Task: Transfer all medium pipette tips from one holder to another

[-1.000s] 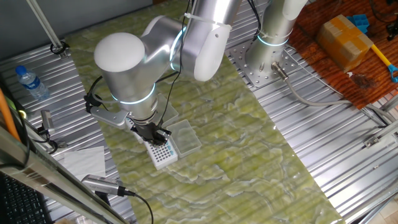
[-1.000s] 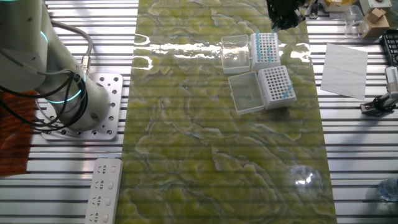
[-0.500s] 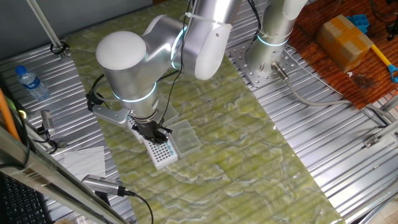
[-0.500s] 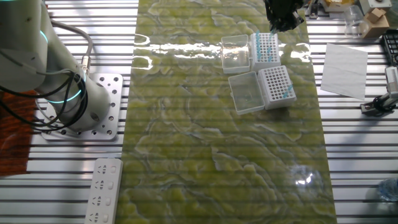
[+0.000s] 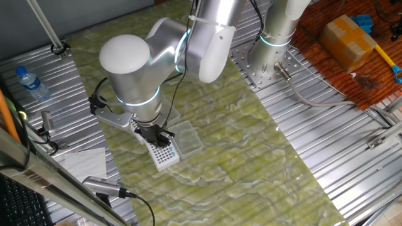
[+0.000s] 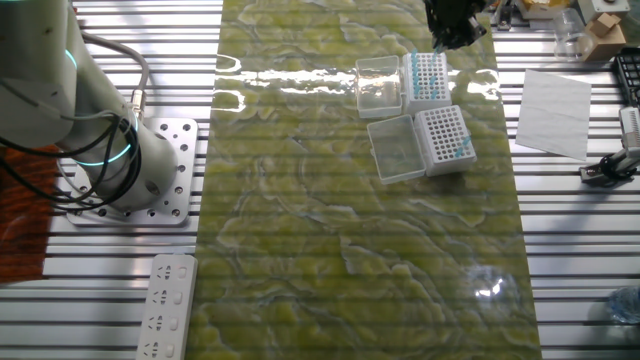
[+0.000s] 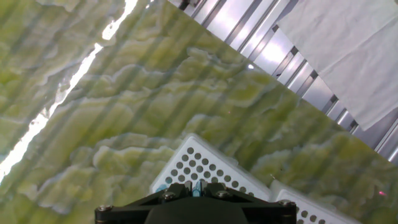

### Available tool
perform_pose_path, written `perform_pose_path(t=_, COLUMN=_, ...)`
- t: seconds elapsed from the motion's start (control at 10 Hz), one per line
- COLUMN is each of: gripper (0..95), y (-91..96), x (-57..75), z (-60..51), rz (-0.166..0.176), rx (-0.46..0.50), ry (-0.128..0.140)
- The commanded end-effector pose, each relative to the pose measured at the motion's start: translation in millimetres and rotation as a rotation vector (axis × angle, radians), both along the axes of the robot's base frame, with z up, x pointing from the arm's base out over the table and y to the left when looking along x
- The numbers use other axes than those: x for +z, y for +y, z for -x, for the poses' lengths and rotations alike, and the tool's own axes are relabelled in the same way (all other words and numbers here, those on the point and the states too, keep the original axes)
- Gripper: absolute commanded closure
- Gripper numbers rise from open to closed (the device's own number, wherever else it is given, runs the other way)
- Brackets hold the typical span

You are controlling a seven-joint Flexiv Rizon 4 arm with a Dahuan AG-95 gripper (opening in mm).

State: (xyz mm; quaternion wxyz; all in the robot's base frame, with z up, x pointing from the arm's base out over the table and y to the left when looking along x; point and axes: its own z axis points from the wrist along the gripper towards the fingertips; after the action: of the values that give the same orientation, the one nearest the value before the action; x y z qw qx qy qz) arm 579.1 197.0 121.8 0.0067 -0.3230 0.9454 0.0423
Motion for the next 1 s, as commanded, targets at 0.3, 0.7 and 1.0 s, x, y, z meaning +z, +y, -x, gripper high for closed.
perform_pose_path(t=0.3, gripper=95.0, y=-3.1, x=-7.9, z=-1.1, rz=0.012, rx=0.076, ry=-0.025)
perform_pose_path(t=0.7, gripper=76.0, y=-13.8, x=-9.7, z=-6.0, rz=0.043, rx=0.112, ry=-0.039)
perform_pose_path(t=1.0, gripper=76.0, y=-57.4, x=-12.8, z=-26.4, rz=0.064, rx=0.195, ry=-0.041)
